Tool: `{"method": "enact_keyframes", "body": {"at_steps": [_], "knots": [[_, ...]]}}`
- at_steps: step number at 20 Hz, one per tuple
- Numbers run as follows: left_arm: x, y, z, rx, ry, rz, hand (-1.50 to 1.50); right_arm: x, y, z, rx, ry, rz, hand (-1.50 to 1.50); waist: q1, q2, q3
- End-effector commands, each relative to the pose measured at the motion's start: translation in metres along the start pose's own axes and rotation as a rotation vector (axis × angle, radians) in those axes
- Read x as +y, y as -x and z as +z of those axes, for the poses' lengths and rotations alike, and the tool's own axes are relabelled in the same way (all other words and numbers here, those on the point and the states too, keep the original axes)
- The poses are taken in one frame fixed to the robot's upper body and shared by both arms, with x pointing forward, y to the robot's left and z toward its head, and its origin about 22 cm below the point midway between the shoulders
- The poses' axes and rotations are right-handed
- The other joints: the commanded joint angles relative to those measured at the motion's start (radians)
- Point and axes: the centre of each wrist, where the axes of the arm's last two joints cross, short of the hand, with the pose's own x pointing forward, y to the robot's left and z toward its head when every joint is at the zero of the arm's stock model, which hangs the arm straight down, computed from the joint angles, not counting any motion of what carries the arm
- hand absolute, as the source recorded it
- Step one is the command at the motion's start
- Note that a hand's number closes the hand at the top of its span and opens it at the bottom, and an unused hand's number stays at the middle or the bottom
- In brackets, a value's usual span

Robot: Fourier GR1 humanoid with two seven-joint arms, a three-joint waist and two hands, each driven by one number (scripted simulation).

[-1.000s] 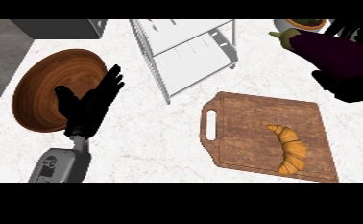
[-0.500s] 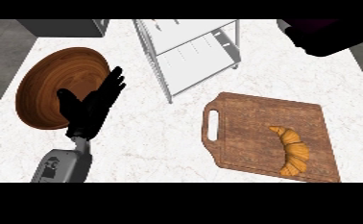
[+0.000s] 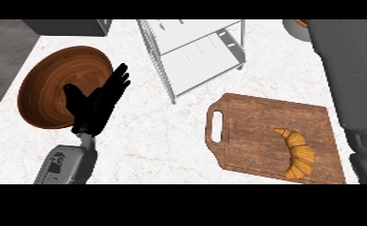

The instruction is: Pick the eggplant from the cutting board and place it in the tiered basket

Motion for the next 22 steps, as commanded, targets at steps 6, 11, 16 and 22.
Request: {"method": "enact_keyframes", "body": {"at_steps": [6, 11, 16, 22], "knots": [[0.002, -0.003, 0.002, -0.001, 0.013, 0.006, 0.0, 0.058, -0.006, -0.049, -0.003, -0.033, -0.061, 1.5, 0.022, 0.008, 0.0], [-0.013, 0.002, -0.003, 0.016, 0.022, 0.003, 0.0, 0.109, 0.0, -0.052, 0.008, -0.048, -0.105, 1.5, 0.015, 0.009, 0.0], [-0.016, -0.008, 0.003, -0.008, 0.043, 0.005, 0.0, 0.138, 0.001, -0.049, 0.056, -0.066, -0.411, 1.5, 0.037, 0.013, 0.001], [-0.014, -0.005, 0.001, -0.015, 0.057, -0.015, 0.0, 0.147, -0.001, -0.055, -0.071, -0.108, -0.475, -1.5, 0.056, 0.022, 0.0]]}}
